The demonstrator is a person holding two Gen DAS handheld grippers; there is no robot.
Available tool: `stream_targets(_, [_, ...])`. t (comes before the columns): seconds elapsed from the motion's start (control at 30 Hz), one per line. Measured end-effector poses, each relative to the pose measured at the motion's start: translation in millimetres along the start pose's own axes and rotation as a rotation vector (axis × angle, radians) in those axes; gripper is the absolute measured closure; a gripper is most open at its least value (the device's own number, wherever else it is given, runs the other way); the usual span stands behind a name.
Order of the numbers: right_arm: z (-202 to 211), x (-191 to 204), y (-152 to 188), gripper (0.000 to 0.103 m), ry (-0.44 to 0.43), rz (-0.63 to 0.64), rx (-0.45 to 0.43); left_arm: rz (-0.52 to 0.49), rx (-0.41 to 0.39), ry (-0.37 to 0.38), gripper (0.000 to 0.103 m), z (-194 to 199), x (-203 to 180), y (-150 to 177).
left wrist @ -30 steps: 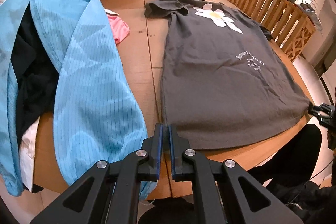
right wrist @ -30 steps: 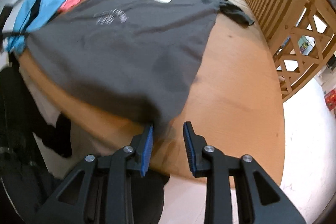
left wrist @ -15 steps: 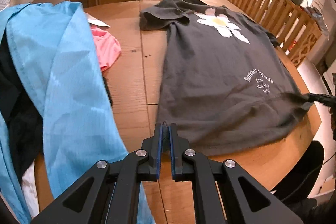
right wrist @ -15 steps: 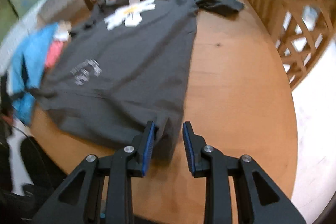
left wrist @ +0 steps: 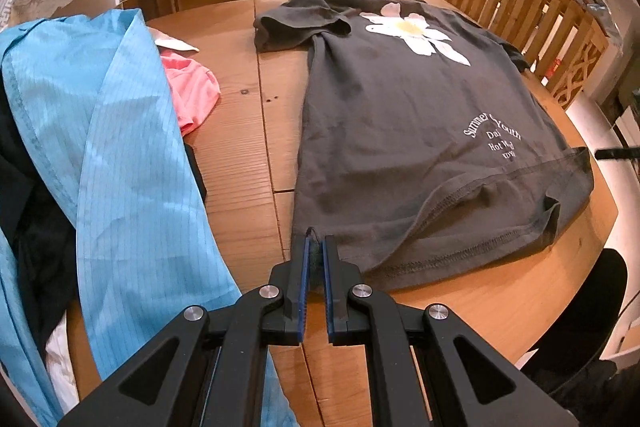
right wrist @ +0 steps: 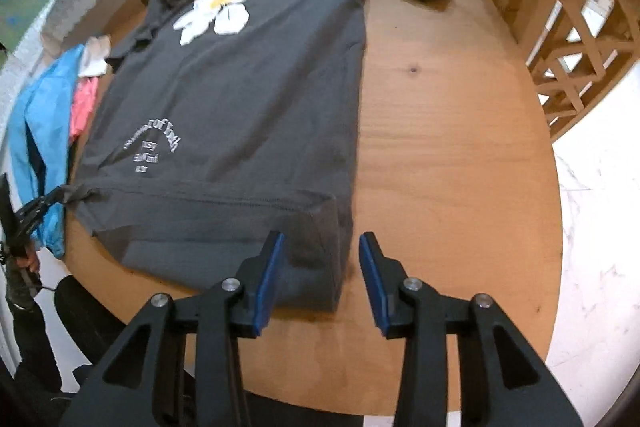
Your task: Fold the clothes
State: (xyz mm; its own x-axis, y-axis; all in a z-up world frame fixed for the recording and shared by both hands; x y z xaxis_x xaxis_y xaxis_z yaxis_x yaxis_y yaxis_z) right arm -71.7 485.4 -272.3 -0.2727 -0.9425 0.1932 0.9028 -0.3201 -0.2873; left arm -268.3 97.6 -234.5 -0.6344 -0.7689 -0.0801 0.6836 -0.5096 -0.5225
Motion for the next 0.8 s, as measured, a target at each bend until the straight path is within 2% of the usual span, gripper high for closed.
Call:
stream_targets(0.23, [-21, 19, -1, 0.065, 0.112, 0.147, 0.070, -0.013, 0.003, 0.004, 0.097, -3, 1, 0])
stream_targets(0.3, [-27, 18, 0, 0.066, 0.112, 0.162, 0.078, -0.006, 0.005, 0.005, 0.097, -6, 3, 0])
stream_targets(0.33, [-29, 18, 0, 0.085, 0.100, 0.174, 0.071, -0.002, 0.004, 0.008, 0.097, -6, 4, 0])
stream_targets(0.37, [-28, 20, 0, 0.098, 0.092, 0.191, 0.057, 0.003, 0.001, 0.011, 0.097, -6, 5, 0])
stream_targets(0.43, [-16, 23, 2, 0.097, 0.061, 0.208, 0.012, 0.017, -0.011, 0.017, 0.097, -2, 8, -2])
stream_targets(0.57, [36, 26, -7, 0.097, 0.028, 0.208, -0.105, 0.041, -0.047, 0.043, 0.097, 16, 10, -13])
stream_targets(0.63, [71, 26, -16, 0.097, 0.016, 0.207, -0.166, 0.020, -0.071, 0.054, 0.097, 33, 6, -25])
stream_targets(0.73, [129, 28, -30, 0.097, 0.042, 0.213, -0.277, -0.018, -0.117, 0.044, 0.097, 64, -1, -47])
stream_targets(0.8, [151, 31, -19, 0.097, 0.027, 0.213, -0.323, -0.036, -0.154, 0.049, 0.098, 89, -7, -56])
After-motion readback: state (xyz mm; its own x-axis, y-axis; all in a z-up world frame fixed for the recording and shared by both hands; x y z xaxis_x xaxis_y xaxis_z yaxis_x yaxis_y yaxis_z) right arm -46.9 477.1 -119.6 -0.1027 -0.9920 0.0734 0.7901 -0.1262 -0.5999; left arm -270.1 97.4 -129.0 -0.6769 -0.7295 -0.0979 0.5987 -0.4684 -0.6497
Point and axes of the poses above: each gripper's, at about its wrist camera, not at the fingertips, and z roughly against the way its jaws point, x to its left, y to its underside, the point moved 10 cm from there along -z, roughly the way its jaws point, and after that the axes turned 1 degree about -z, right-handed, at the moved point
